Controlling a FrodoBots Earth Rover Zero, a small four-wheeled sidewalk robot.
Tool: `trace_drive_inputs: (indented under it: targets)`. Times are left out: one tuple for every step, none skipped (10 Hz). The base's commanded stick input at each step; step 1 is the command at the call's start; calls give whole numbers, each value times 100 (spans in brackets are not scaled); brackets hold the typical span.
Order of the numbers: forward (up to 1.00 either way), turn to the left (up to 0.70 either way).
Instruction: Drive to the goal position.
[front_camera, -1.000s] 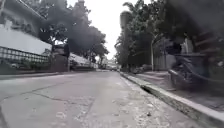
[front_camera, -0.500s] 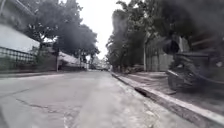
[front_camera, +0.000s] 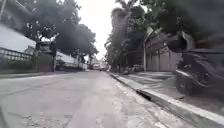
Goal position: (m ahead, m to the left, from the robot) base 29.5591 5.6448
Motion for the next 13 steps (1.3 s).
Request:
trace_drive_inputs:
  targets:
    - [70,0]
    - [70,0]
    - [70,0]
    - [70,0]
    - [70,0]
    - [70,0]
    - [70,0]
    - [70,0]
    - [70,0]
    - [70,0]
    - [70,0]
    - [70,0]
    - [70,0]
